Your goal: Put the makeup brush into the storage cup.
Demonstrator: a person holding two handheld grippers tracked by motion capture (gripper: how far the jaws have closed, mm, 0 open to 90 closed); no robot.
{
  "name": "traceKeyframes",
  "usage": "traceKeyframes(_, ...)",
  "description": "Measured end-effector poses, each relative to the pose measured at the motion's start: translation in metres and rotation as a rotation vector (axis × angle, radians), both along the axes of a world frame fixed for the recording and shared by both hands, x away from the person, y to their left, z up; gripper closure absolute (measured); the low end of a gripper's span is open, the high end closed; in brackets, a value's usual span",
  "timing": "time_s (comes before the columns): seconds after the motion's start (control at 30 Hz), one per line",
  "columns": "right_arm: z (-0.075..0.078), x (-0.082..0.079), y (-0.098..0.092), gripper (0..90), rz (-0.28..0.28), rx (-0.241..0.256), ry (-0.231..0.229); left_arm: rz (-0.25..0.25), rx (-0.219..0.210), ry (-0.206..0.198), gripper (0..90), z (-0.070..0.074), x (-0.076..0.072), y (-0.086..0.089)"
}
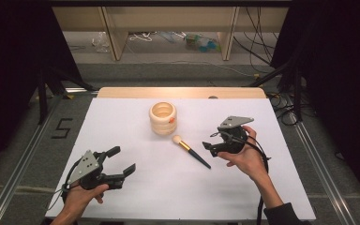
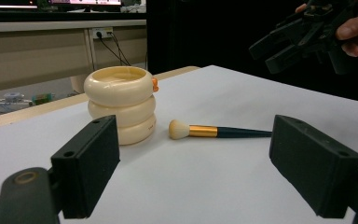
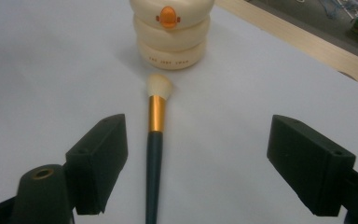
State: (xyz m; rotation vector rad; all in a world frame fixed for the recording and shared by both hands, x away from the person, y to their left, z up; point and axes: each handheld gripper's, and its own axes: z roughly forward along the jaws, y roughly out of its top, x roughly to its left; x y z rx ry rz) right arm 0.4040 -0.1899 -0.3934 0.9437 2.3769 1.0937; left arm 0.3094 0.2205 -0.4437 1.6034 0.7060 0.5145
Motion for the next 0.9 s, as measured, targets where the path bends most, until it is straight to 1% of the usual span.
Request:
traceKeyframes(0.03, 0.0, 0.003, 0.004, 20.9, 0.005, -0.009, 0.015, 0.0, -0.002, 0.0, 16.0, 0.0, 0.0, 0.0)
traceKeyframes(0.17, 0.0, 0.009, 0.011, 20.9, 0.022, -0.027, 0.027, -0.002, 0.0, -0.002, 16.0, 0.0, 0.0, 0.0)
traceKeyframes(0.2, -0.001, 0.011, 0.015, 20.9, 0.027, -0.031, 0.042, -0.002, 0.001, -0.003, 16.0, 0.0, 0.0, 0.0)
traceKeyframes(0.23, -0.002, 0.015, 0.02, 20.9, 0.034, -0.046, 0.053, -0.003, 0.004, -0.004, 16.0, 0.0, 0.0, 0.0)
traceKeyframes(0.33, -0.005, 0.019, 0.025, 21.4, 0.035, -0.049, 0.056, -0.004, 0.001, 0.001, 16.0, 0.0, 0.0, 0.0)
traceKeyframes(0.37, -0.005, 0.021, 0.026, 21.8, 0.047, -0.062, 0.063, -0.003, 0.001, 0.003, 16.0, 0.0, 0.0, 0.0)
traceKeyframes(0.43, -0.009, 0.025, 0.031, 22.5, 0.049, -0.071, 0.086, -0.004, 0.001, 0.003, 16.1, 0.0, 0.0, 0.0)
traceKeyframes(0.47, -0.009, 0.025, 0.031, 22.5, 0.049, -0.071, 0.086, -0.004, 0.001, 0.002, 16.1, 0.0, 0.0, 0.0)
traceKeyframes(0.53, -0.011, 0.028, 0.036, 22.9, 0.061, -0.091, 0.109, -0.004, 0.0, 0.003, 16.1, 0.0, 0.0, 0.0)
traceKeyframes(0.57, -0.011, 0.028, 0.036, 22.9, 0.061, -0.091, 0.109, -0.005, 0.001, 0.002, 16.1, 0.0, 0.0, 0.0)
traceKeyframes(0.6, -0.012, 0.03, 0.037, 23.0, 0.073, -0.107, 0.102, -0.008, 0.006, 0.0, 16.1, 0.0, 0.0, 0.0)
traceKeyframes(0.63, -0.013, 0.031, 0.039, 23.1, 0.07, -0.108, 0.106, -0.008, 0.004, 0.0, 16.0, 0.0, 0.0, 0.0)
traceKeyframes(0.67, -0.013, 0.032, 0.041, 23.1, 0.076, -0.122, 0.115, -0.007, 0.0, 0.003, 16.0, 0.0, 0.0, -0.001)
traceKeyframes(0.7, -0.015, 0.032, 0.043, 23.2, 0.072, -0.116, 0.119, -0.008, 0.0, 0.0, 16.0, 0.0, 0.0, -0.001)
traceKeyframes(0.73, -0.014, 0.032, 0.045, 23.3, 0.061, -0.13, 0.143, -0.008, 0.002, 0.0, 16.0, 0.0, 0.0, -0.001)
traceKeyframes(0.8, -0.016, 0.035, 0.048, 24.4, 0.077, -0.151, 0.153, -0.007, 0.007, -0.001, 16.0, 0.0, 0.0, -0.001)
traceKeyframes(0.83, -0.018, 0.036, 0.051, 24.7, 0.084, -0.153, 0.147, -0.005, 0.002, 0.002, 16.0, 0.0, 0.0, -0.001)
traceKeyframes(0.9, -0.02, 0.039, 0.057, 25.5, 0.101, -0.187, 0.17, -0.006, 0.001, 0.001, 16.0, 0.0, 0.0, -0.001)
